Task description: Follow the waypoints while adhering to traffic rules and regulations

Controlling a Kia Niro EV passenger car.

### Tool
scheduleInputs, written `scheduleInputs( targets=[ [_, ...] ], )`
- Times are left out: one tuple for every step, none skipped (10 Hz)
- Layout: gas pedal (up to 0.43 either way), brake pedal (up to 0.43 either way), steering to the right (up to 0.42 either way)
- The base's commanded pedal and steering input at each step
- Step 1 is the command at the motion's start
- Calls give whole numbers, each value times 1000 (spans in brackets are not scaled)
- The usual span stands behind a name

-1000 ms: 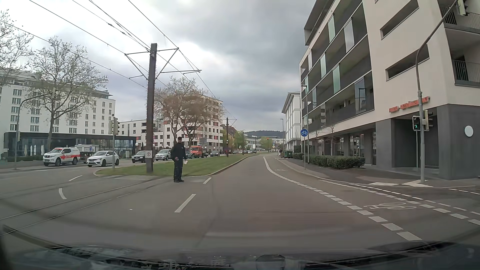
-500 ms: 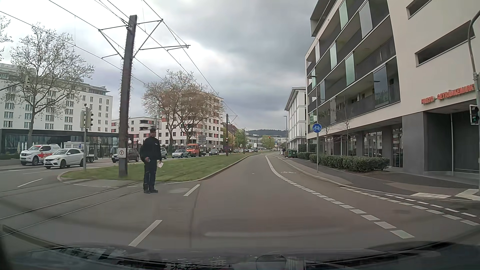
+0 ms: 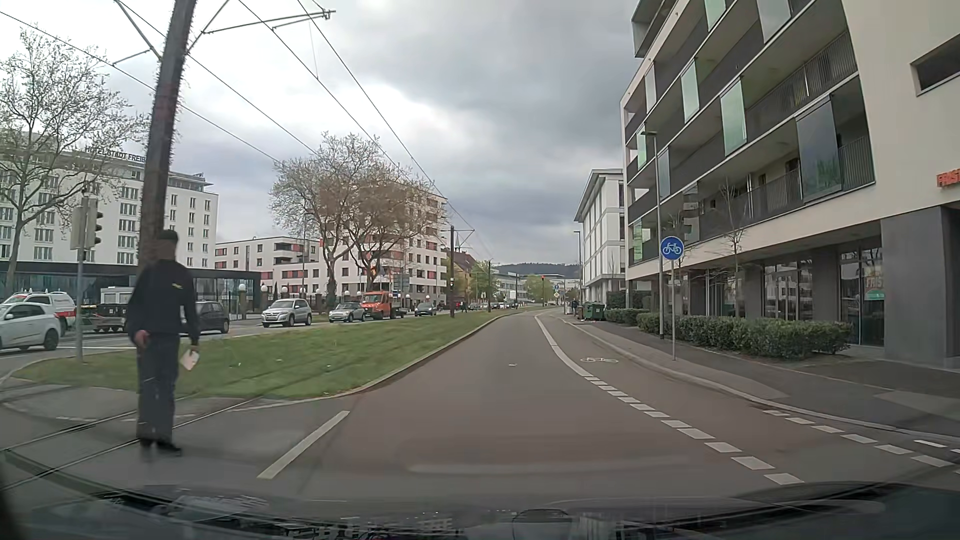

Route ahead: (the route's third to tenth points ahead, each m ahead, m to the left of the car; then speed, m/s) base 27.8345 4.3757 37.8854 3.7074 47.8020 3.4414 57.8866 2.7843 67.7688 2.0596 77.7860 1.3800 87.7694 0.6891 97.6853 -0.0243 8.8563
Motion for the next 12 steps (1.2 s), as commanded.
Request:
scheduleInputs(
  targets=[
    [220,0,-3],
    [220,0,-3],
    [189,0,-2],
    [189,0,-2],
    [177,0,0],
    [177,0,3],
    [177,0,5],
    [150,0,5],
    [138,0,5],
    [138,0,7],
    [138,0,7],
    [118,0,8]
  ],
)
